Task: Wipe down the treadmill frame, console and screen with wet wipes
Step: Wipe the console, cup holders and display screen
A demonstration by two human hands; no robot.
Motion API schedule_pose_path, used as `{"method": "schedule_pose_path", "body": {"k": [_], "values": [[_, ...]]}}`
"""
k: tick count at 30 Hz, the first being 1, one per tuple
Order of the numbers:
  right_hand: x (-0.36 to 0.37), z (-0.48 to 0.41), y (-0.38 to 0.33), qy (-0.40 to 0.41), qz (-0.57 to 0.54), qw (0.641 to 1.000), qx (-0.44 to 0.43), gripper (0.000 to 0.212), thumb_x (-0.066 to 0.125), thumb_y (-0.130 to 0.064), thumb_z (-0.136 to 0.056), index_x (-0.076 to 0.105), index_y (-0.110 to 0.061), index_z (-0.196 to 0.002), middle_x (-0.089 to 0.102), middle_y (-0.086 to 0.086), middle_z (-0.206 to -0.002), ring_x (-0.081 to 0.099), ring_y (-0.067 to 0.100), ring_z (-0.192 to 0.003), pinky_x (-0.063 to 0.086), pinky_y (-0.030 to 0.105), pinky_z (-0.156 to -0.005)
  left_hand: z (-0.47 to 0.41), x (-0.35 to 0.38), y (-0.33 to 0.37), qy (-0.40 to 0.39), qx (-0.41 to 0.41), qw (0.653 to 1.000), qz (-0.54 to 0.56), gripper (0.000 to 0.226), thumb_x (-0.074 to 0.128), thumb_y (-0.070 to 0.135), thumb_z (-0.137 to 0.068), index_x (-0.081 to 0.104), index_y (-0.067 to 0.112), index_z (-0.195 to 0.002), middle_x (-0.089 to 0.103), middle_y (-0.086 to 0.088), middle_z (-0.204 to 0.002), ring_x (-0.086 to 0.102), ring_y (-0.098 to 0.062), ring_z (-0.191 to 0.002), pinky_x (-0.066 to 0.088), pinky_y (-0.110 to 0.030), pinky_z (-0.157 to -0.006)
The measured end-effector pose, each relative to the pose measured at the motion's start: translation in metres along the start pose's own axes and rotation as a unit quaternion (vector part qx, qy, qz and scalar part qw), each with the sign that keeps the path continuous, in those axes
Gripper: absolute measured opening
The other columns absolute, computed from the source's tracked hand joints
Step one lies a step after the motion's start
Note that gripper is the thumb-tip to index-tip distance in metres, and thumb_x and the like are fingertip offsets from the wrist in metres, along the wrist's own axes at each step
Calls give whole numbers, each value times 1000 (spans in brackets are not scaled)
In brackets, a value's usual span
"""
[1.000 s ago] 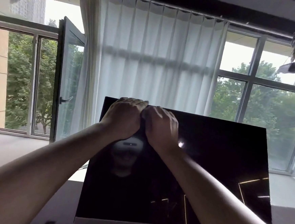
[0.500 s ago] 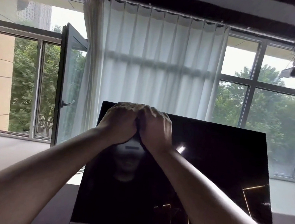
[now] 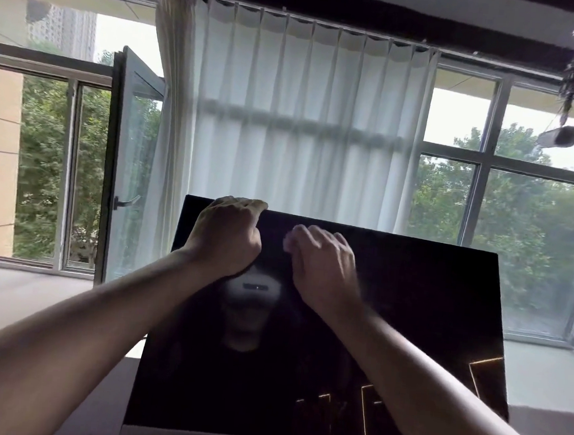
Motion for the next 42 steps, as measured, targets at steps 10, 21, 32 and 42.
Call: {"method": "schedule_pose_path", "body": {"k": [10, 21, 32, 42], "values": [[-18, -13, 37, 30, -52, 994, 87, 9, 58, -16, -97, 61, -16, -88, 72, -3, -83, 67, 23, -74, 48, 32, -73, 4, 5, 19, -38, 7, 999, -16, 62, 51, 21, -90, 42, 11, -150, 42, -6, -158, 26, -20, -152, 4, -38, -129], [-29, 15, 66, 6, -26, 997, 76, 18, 43, -25, -93, 59, -19, -88, 70, -4, -85, 67, 25, -77, 53, 40, -76, 14, 23, 41, -47, 61, 993, -92, 89, 36, 50, -85, 27, 0, -157, 34, -18, -160, 26, -28, -151, 12, -38, -128], [-3, 71, 20, -134, 41, 983, -117, 14, 48, -22, -84, 61, -19, -89, 67, 1, -83, 64, 27, -78, 47, 42, -78, 16, 20, 41, -58, 67, 991, -97, 84, 35, 51, -93, 21, 4, -161, 26, -14, -166, 18, -25, -155, 4, -37, -129], [9, 80, -15, -107, -39, 988, -101, 12, 51, -18, -86, 63, -17, -88, 67, 2, -84, 64, 26, -75, 47, 37, -74, 20, 25, 36, -68, 82, 983, -148, 92, 33, 67, -97, 9, 7, -163, 9, -11, -171, 3, -23, -159, -2, -45, -128]]}}
Point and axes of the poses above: each hand's wrist, its own z-axis away from the middle knuckle, its own x-axis out of the palm, y = z × x, the point moved 9 cm from there along -z, towards the middle knuckle
